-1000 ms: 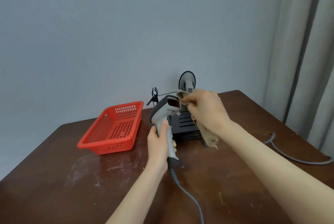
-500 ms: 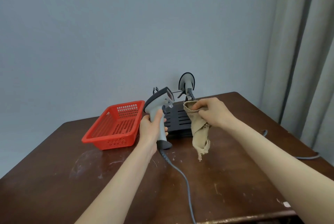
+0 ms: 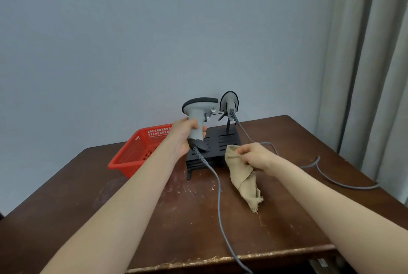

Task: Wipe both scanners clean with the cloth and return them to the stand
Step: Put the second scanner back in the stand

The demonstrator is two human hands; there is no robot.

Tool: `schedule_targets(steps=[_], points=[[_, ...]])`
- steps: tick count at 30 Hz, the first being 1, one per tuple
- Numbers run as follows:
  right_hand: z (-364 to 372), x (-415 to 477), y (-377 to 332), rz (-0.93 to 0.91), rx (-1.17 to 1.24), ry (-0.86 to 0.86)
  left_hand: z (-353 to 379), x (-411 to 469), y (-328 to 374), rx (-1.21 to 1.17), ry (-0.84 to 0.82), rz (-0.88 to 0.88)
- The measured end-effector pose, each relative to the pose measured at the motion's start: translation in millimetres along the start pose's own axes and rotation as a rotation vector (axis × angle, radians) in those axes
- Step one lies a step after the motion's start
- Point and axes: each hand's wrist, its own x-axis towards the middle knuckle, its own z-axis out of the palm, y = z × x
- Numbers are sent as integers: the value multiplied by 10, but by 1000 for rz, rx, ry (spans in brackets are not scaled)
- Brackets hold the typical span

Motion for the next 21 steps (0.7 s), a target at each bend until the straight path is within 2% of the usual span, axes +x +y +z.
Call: schedule_targets(steps=[2,3,5,6,8,10,11,14,21], points=[[39,-7,-33,-113,-519,44,50,3,35,30,-9,28],[60,-56,-108,-157,-736,123,64,17,55,45,-11,39],[85,-140,-308,-300,-882,321,88,70,98,71,-24,55],[92,-153,-408,-370,-828,377,97,98,125,90,-29,61],[85,-131,-617,-409,-534,374,121,165,188,146,-26,78],[86,-57,-809,-382,-208,240,151,222,258,203,-27,97],[93,-9,-889,-374,-119,173,168,257,290,219,-33,107],[121,128,-1093,-412,-143,88,209,390,406,217,-37,116],[71,520,-1448,-422,-156,121,228,724,700,33,1,70]])
